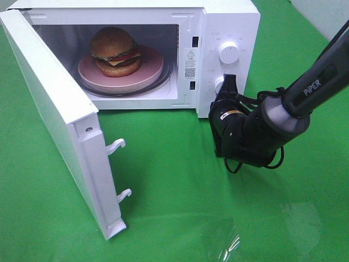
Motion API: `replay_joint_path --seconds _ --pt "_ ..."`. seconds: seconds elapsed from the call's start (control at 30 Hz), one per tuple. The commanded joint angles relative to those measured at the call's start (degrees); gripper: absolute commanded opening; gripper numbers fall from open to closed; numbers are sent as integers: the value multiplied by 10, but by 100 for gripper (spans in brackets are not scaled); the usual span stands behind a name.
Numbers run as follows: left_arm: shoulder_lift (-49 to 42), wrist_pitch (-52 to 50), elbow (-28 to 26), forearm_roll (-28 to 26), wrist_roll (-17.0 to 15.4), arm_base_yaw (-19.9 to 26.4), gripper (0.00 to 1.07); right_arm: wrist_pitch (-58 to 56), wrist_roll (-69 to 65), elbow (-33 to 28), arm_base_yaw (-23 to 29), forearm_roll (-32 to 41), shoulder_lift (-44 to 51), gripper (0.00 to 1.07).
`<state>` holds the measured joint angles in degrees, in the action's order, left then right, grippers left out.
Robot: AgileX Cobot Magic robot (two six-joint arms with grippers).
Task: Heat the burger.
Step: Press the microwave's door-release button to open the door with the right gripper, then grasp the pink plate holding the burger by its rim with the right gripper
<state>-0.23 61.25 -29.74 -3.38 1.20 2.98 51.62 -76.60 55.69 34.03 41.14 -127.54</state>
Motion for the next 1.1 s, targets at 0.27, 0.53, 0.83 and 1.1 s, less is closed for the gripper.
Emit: replay_joint_path --seconds 0.27,0.53,0.83,1.1 --pt "-10 0 2 1 -3 1 99 28 -14 13 -9 -65 15 0" --pt "-10 0 2 1 -3 1 99 -50 -14 -50 10 -65 48 0" --pt "-10 0 2 1 -3 1 99 -123 43 -125 10 -69 112 0" --pt "-10 0 2 1 -3 1 99 -236 236 -143 1 -69 199 0"
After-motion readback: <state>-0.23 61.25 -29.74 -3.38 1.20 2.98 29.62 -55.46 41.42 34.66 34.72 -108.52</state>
